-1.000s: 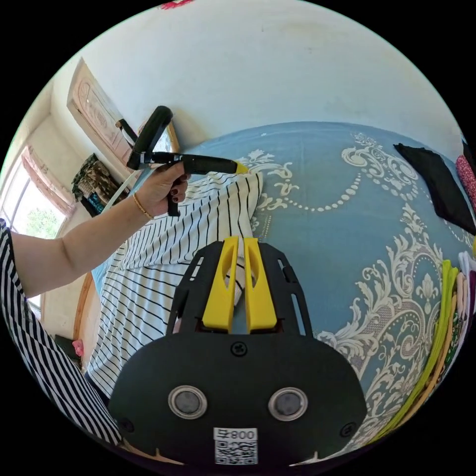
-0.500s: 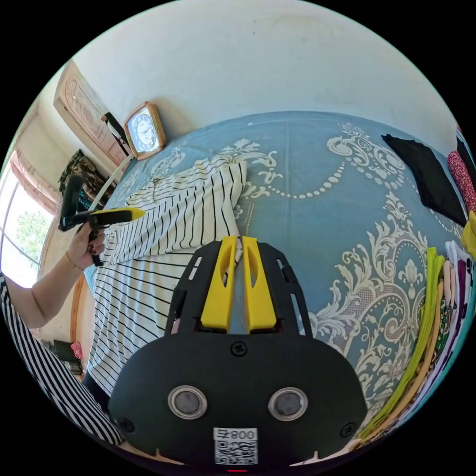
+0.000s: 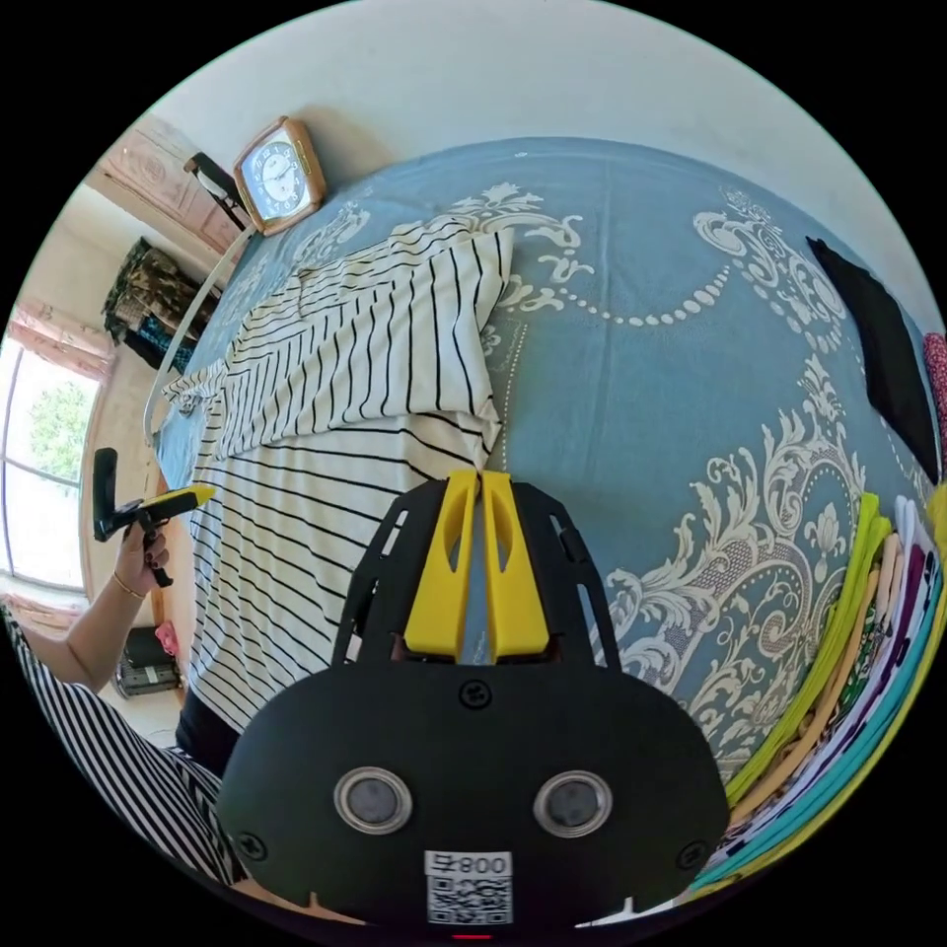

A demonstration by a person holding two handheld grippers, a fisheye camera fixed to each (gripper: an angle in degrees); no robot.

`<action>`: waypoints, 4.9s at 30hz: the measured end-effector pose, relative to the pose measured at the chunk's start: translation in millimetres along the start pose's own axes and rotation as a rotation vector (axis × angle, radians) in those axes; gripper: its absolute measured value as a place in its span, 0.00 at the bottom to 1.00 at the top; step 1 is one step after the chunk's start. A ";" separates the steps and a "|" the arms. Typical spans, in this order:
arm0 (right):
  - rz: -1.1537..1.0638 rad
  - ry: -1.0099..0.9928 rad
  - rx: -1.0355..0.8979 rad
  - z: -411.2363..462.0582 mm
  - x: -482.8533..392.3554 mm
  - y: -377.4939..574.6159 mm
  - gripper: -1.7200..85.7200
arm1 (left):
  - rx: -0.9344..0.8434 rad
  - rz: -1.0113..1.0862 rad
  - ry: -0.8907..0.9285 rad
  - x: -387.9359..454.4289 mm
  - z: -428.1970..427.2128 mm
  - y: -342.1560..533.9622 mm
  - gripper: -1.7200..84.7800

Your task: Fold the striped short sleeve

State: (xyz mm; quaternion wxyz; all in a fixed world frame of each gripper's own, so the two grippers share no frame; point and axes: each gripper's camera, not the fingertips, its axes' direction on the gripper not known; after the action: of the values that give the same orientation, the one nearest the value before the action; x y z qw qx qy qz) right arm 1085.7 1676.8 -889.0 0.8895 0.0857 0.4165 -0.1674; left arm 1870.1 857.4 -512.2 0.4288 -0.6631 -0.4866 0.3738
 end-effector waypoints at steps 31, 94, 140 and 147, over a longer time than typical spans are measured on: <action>-0.119 0.070 -0.125 36.2 -139.9 11.3 0.02 | 0.332 -0.404 0.264 -183.6 -177.7 214.0 0.10; 0.098 -1.628 -0.066 226.5 -86.8 -201.4 0.05 | 0.384 0.080 0.660 63.9 -187.5 34.3 0.04; -0.453 -0.142 -0.787 349.3 -128.9 -335.2 0.03 | 0.122 -0.240 0.836 74.8 156.7 17.4 0.08; -0.417 -0.099 -0.686 361.8 -122.4 -335.3 0.02 | 0.152 -0.166 0.843 55.4 128.3 33.2 0.09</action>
State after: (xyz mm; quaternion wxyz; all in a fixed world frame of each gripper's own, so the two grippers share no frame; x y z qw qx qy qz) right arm 1146.6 1287.3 -568.3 0.8323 -0.3107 0.4135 -0.1994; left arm 1777.5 931.9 -592.8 0.6660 -0.6831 -0.2917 0.0693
